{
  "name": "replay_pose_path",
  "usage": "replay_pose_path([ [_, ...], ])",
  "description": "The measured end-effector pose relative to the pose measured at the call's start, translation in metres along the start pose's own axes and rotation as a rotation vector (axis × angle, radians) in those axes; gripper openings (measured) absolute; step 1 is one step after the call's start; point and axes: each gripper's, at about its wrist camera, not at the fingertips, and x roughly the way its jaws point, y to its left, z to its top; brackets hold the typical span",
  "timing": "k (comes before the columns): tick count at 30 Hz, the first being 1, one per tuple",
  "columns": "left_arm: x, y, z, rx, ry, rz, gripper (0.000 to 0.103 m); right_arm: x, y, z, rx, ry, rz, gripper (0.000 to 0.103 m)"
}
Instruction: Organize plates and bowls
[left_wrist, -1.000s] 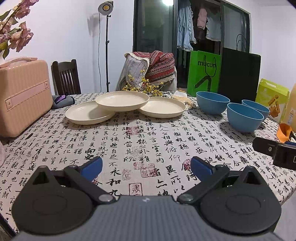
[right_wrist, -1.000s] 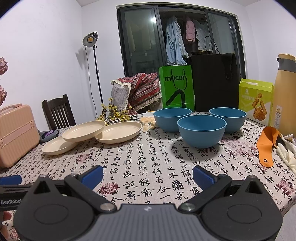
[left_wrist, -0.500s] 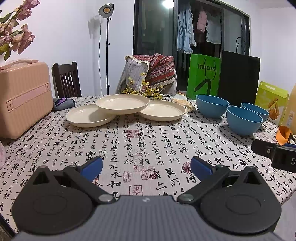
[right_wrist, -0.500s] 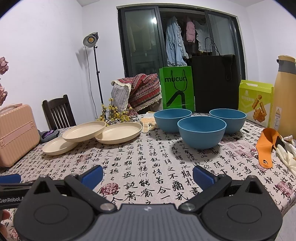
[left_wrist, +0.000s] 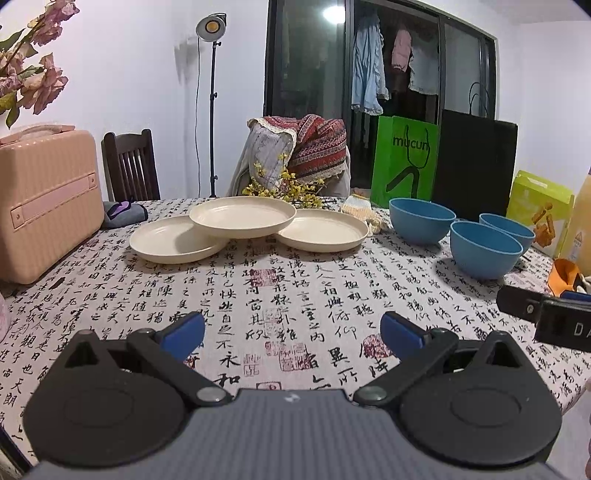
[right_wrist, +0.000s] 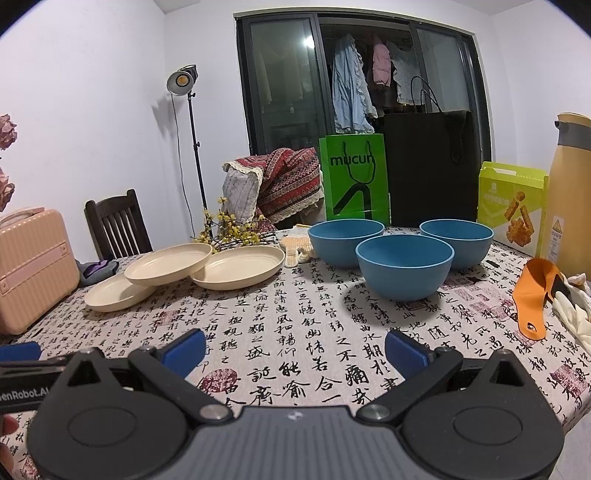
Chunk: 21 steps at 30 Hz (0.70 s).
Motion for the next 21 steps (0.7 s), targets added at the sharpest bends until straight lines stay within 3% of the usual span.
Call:
replay_pose_path([
  [21, 0.009, 0.010, 0.013, -0.040, -0.023, 0.025, 0.103, 0.016, 0.010, 0.017, 0.002, -0.030, 0.009, 0.103],
])
